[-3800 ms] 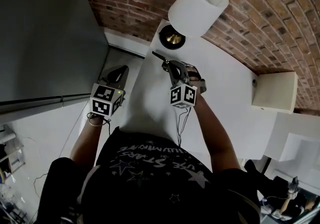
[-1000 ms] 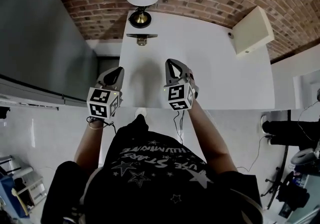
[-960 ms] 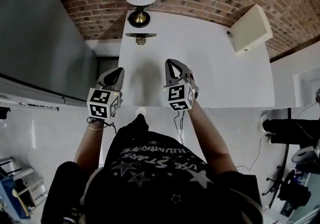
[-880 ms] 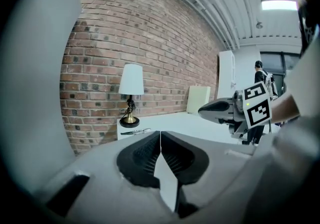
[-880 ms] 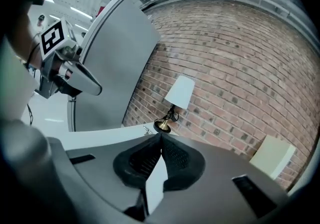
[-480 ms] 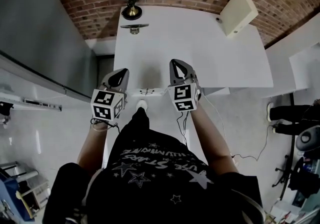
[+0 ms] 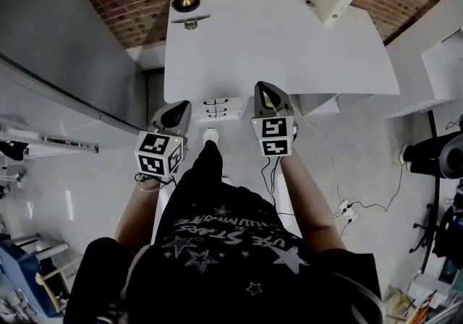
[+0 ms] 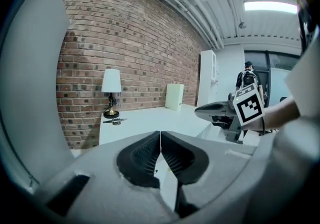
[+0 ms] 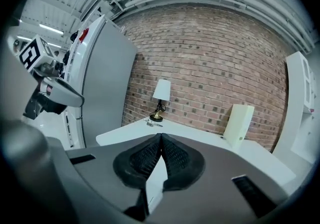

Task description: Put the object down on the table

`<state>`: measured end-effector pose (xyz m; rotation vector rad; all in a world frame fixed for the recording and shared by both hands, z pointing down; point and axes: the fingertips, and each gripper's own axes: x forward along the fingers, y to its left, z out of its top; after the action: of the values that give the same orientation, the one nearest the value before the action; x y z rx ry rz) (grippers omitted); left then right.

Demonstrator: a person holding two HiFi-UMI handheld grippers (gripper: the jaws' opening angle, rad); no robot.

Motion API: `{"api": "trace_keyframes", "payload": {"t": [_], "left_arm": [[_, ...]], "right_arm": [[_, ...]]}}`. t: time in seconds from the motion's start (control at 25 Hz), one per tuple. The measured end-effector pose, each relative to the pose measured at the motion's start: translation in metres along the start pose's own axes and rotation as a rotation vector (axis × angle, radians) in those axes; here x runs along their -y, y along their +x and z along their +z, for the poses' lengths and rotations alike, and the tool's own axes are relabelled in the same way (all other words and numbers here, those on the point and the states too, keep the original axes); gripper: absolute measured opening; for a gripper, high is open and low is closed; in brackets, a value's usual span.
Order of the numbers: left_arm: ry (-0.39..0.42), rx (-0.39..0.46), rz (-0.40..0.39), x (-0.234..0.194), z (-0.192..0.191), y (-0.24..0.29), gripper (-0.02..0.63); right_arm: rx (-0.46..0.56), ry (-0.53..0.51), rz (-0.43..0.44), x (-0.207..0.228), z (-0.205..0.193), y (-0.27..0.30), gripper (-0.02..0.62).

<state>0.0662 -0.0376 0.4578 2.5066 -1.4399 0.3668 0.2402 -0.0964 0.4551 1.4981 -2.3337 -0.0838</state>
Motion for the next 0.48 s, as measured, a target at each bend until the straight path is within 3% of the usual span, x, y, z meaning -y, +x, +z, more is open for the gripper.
{"api": "trace_keyframes", "payload": {"t": [0.48], "left_arm": [[0.009, -0.071, -0.079, 0.039, -0.039, -0.025, 0.021]], "right_arm": [[-0.014, 0.120, -0.048, -0.005, -0.031, -0.047, 0.002]]}}
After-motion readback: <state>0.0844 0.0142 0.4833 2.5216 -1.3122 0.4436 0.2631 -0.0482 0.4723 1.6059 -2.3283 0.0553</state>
